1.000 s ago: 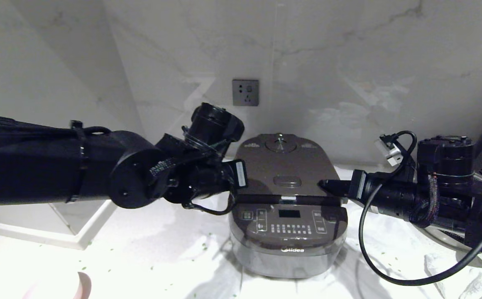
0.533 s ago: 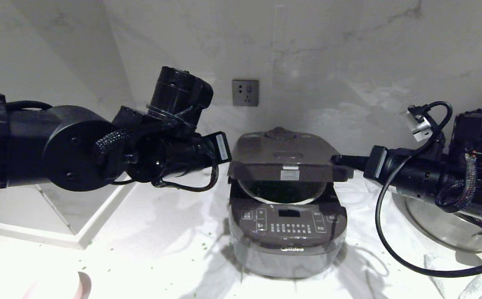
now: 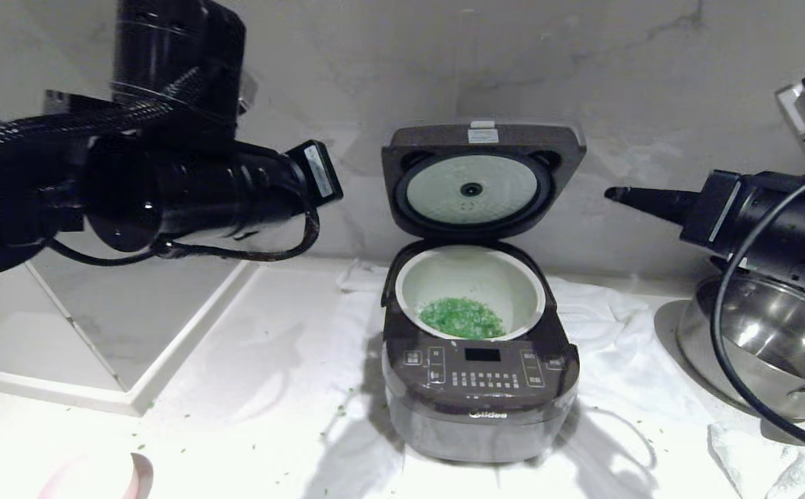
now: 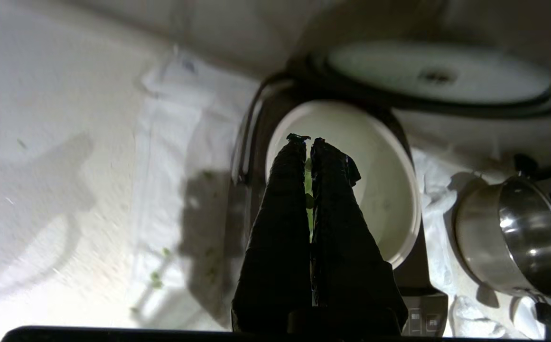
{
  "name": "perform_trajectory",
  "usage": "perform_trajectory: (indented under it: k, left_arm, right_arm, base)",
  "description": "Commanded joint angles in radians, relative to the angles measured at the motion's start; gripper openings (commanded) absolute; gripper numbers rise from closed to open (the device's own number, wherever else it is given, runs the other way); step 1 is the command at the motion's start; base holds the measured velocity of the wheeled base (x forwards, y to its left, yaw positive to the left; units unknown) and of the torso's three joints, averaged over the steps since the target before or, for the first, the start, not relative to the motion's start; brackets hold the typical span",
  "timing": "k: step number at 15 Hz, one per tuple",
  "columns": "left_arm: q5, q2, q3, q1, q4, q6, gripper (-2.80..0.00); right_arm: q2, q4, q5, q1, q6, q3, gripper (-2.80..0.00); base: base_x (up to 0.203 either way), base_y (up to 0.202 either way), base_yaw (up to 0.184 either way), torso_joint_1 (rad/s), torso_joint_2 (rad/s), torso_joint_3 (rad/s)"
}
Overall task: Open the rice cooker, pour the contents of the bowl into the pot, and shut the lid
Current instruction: Turn on the tap
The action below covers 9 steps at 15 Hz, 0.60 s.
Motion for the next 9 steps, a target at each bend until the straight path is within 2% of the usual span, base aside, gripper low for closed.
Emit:
perform_trajectory:
  k: [1, 3, 7, 9]
  left_arm:
    - [0.003, -0.122, 0.041, 0.013, 0.001, 0.067, -2.80]
    - [0.003, -0.206, 0.112, 0.015, 0.002, 0.121, -2.80]
    - [0.002, -0.388, 0.287, 0.044, -0.003, 0.208, -2.80]
    - [0.000, -0.503, 0.417, 0.066, -0.069, 0.291, -2.80]
  right_arm:
    - [-0.081, 0.025, -0.036, -0.001, -0.077, -0.014, -2.80]
    - [-0.111, 0.033, -0.098, 0.001, -0.138, -0.001, -2.80]
    - [-0.228, 0.110, -0.162, -0.009, -0.146, 0.036, -2.80]
    - [-0.316, 0.160, -0.169, -0.035, -0.160, 0.054, -2.80]
  base:
    - [0.000, 0.000, 0.000, 0.000, 0.00, 0.000]
    - [0.000, 0.000, 0.000, 0.000, 0.00, 0.000]
    - [0.000, 0.000, 0.000, 0.000, 0.00, 0.000]
    - [0.000, 0.000, 0.000, 0.000, 0.00, 0.000]
